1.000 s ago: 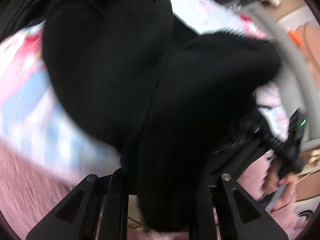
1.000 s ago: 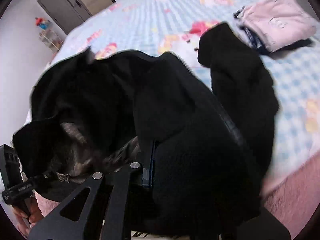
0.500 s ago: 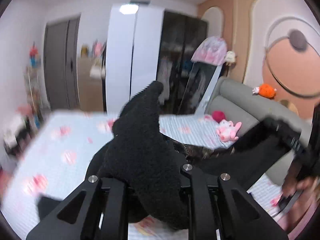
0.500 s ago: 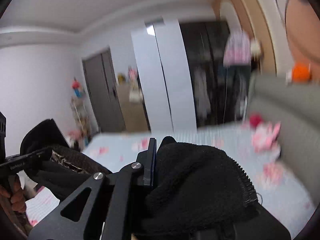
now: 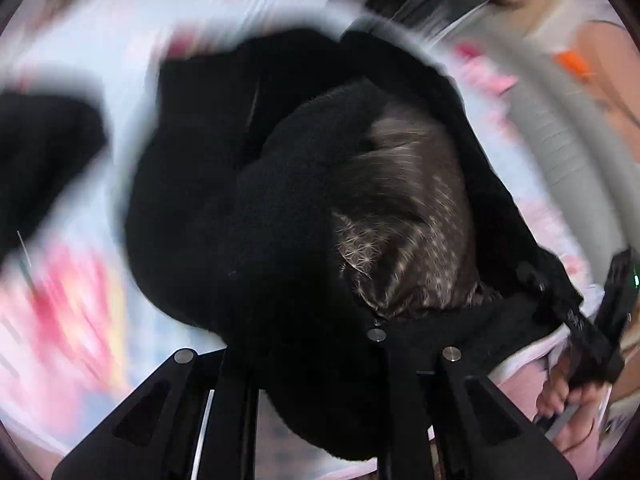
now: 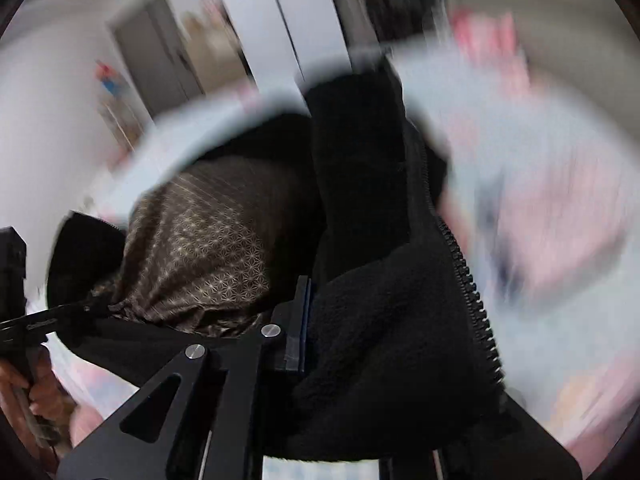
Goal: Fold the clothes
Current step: 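Lay the jacket flat on the blanket and open both grippers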
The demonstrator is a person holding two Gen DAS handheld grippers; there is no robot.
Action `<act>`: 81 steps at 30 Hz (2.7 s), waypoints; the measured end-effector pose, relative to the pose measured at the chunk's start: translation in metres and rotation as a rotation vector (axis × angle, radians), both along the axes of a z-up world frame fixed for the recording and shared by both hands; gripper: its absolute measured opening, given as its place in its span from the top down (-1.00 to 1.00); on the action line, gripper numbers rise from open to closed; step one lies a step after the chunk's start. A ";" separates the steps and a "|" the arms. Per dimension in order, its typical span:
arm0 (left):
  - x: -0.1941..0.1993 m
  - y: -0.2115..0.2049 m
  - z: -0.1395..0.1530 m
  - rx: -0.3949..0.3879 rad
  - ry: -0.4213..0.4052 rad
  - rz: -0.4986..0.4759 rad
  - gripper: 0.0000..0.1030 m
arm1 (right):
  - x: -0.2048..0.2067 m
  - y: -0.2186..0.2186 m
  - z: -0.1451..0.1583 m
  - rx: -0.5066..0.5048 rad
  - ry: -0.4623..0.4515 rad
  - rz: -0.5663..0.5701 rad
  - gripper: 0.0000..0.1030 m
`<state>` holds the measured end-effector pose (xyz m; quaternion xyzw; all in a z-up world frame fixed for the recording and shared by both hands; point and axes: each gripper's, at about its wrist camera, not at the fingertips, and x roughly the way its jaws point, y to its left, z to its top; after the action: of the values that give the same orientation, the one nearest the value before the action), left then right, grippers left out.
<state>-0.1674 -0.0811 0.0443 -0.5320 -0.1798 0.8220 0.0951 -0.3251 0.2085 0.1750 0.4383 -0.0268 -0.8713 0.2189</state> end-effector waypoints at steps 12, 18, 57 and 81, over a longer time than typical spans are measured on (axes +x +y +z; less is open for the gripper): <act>0.074 -0.057 -0.038 0.275 0.000 0.219 0.42 | 0.000 -0.009 -0.116 0.041 -0.230 0.011 0.22; 0.095 -0.042 0.045 0.038 0.160 0.101 0.62 | 0.021 -0.017 -0.068 0.086 -0.073 0.044 0.84; 0.193 0.048 0.162 -0.190 0.386 -0.115 0.04 | 0.116 0.014 0.034 0.121 0.307 0.027 0.19; 0.259 0.080 -0.005 -0.248 0.142 -0.155 0.16 | 0.140 0.045 -0.101 0.125 -0.009 0.164 0.17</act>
<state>0.0911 -0.0009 0.0395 -0.4922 -0.0282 0.8637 0.1042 -0.1848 0.2533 0.0743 0.4559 0.0626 -0.8484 0.2615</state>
